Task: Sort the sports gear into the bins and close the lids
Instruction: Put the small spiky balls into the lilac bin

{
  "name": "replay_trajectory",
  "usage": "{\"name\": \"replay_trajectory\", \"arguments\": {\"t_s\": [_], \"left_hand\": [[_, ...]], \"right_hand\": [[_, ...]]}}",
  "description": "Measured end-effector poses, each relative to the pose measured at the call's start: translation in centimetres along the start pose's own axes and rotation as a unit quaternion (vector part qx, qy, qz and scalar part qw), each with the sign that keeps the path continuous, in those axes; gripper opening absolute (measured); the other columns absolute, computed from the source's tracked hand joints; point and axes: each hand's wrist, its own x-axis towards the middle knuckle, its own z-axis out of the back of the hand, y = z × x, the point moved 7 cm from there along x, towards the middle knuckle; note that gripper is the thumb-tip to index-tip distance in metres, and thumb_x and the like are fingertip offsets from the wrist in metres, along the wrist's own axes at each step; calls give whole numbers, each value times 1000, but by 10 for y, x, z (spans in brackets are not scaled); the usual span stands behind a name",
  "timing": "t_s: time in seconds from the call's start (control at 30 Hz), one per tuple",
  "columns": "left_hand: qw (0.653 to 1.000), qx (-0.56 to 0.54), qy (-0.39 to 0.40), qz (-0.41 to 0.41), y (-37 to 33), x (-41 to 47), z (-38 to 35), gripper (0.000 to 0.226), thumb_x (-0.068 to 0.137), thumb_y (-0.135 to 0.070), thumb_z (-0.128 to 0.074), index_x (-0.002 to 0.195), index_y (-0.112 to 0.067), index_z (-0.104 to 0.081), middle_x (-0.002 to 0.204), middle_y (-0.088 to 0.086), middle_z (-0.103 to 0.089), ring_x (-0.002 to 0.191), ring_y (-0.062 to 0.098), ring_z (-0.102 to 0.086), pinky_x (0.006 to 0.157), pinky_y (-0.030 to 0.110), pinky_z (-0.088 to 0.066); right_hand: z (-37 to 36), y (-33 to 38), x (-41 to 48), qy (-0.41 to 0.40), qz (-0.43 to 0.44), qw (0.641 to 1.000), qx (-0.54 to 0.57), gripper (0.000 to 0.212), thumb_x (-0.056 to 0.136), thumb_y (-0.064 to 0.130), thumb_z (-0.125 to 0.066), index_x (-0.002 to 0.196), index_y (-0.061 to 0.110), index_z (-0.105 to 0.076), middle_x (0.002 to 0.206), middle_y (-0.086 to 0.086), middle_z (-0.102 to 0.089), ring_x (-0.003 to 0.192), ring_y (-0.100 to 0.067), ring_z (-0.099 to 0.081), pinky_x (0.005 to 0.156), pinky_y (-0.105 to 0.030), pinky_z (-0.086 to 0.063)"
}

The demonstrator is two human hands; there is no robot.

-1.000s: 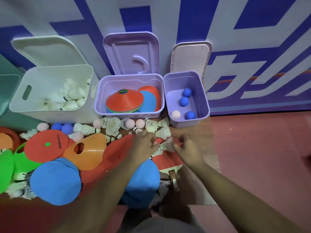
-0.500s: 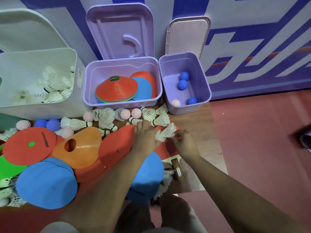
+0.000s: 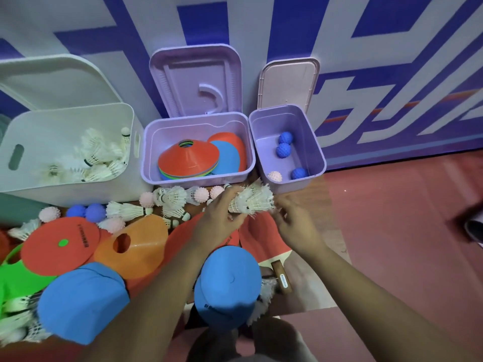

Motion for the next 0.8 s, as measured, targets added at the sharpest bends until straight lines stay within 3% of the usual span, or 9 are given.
{"name": "replay_trajectory", "arguments": {"t_s": [0.1,0.2,0.33,0.43,0.5,0.57,0.63,0.7,0.8], "left_hand": [[998,12,55,-6,3,1,9,64,81,-20,-76,138,-25,-48,128,-13,-54,118,-1,-50,99,13,-38],[997,24,76,12,10,-2,17,63,82,-28,-75,139,-32,-48,128,-15,-52,117,-4,-48,100,16,-38],[994,-8,86,60,28,-9,20,60,80,-38,-77,134,-43,-51,120,-16,-56,112,-5,-51,100,17,-40],[992,-44,57,107,39,-14,24,52,80,-35,-77,126,-45,-55,122,-17,-57,113,-5,-50,102,20,-40],[985,-81,24,152,49,-15,28,53,80,-38,-77,128,-44,-55,127,-16,-55,117,-3,-49,102,22,-39],[978,-97,1,182,56,-19,30,55,81,-41,-75,131,-42,-53,131,-18,-53,120,-4,-47,101,21,-36],[974,-115,-5,193,57,-25,28,53,82,-41,-74,131,-43,-52,129,-25,-51,116,-15,-45,100,18,-34],[969,-135,-20,205,59,-31,27,52,83,-38,-75,128,-47,-51,124,-33,-49,111,-27,-41,100,16,-33],[966,-123,-48,222,63,-39,29,52,81,-39,-76,125,-54,-51,128,-32,-49,113,-28,-39,105,19,-33]], "right_hand": [[-7,13,9,53,13,998,26,7,91,11,-61,91,16,-64,78,11,-61,70,-2,-49,65,-16,-35],[-24,24,15,92,-11,993,79,25,89,8,-63,72,23,-53,63,11,-49,62,-3,-44,62,-20,-35],[-48,32,10,143,-109,949,260,13,92,6,-63,81,14,-64,67,4,-58,62,-5,-51,64,-19,-43],[-49,34,9,146,-140,931,303,14,93,18,-65,91,4,-68,72,-10,-61,62,-9,-53,59,-18,-43],[-44,14,17,85,-169,944,271,20,94,26,-63,92,7,-68,79,-8,-67,65,-11,-59,61,-22,-45],[-40,-18,29,18,-204,966,157,23,91,32,-64,101,11,-64,90,-2,-68,80,-16,-64,70,-29,-47],[-48,-45,42,29,-226,973,31,37,87,34,-65,112,7,-59,98,-8,-66,93,-27,-63,74,-29,-42],[-64,-64,52,69,-253,965,-33,43,85,36,-67,110,1,-61,99,-16,-68,98,-33,-63,71,-27,-39],[-79,-71,62,103,-234,965,-59,26,87,24,-64,99,1,-65,100,-20,-70,97,-36,-65,72,-29,-41]]}}
